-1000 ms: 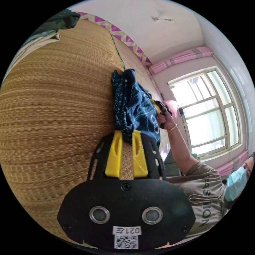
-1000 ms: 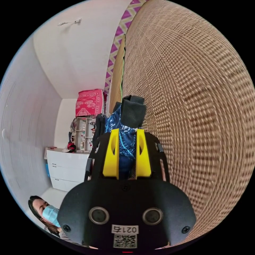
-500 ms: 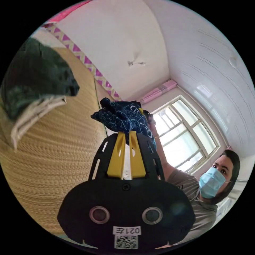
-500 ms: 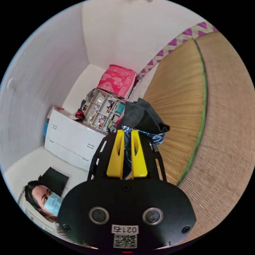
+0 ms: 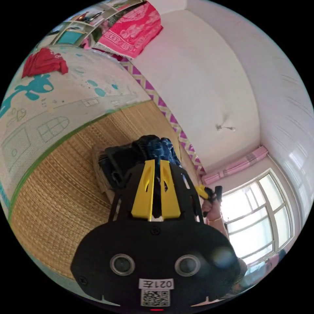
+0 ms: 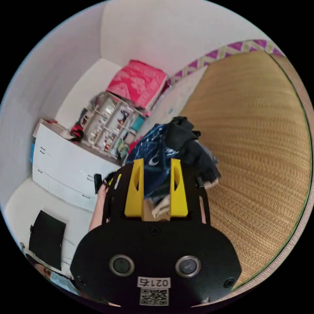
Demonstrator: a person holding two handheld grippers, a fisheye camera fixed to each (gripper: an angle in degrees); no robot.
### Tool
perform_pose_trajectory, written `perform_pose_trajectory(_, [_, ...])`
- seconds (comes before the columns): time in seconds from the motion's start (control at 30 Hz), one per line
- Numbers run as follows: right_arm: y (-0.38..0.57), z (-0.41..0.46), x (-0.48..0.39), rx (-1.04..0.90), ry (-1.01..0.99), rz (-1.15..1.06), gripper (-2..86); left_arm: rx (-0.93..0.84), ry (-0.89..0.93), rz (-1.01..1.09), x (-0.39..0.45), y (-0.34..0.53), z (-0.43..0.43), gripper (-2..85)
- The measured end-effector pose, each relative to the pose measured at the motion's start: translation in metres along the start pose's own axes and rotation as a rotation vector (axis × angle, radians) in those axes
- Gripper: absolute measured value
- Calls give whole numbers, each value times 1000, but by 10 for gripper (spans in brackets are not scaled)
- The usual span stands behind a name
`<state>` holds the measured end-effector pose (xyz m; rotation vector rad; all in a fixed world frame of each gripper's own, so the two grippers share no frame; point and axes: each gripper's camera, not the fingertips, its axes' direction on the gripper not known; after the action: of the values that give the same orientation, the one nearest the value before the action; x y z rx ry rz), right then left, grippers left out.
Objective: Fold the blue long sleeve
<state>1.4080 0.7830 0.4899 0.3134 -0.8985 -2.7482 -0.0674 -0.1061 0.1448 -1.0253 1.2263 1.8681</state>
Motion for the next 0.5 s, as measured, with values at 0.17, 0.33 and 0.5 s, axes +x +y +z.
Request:
perform_pose_trajectory(0.17, [78,62,2,-195,-54,-46,61,44,145,118,-37,75,-33,-9])
perform_pose_trajectory(0.33, [176,43,-89,-383,199,-259,4,-117,64,346,39,186,-4,-9])
perform_pose_trajectory(0.5, [293,23,-196,-420,971,-535,-8,-461,71,541,128,324,101,-10])
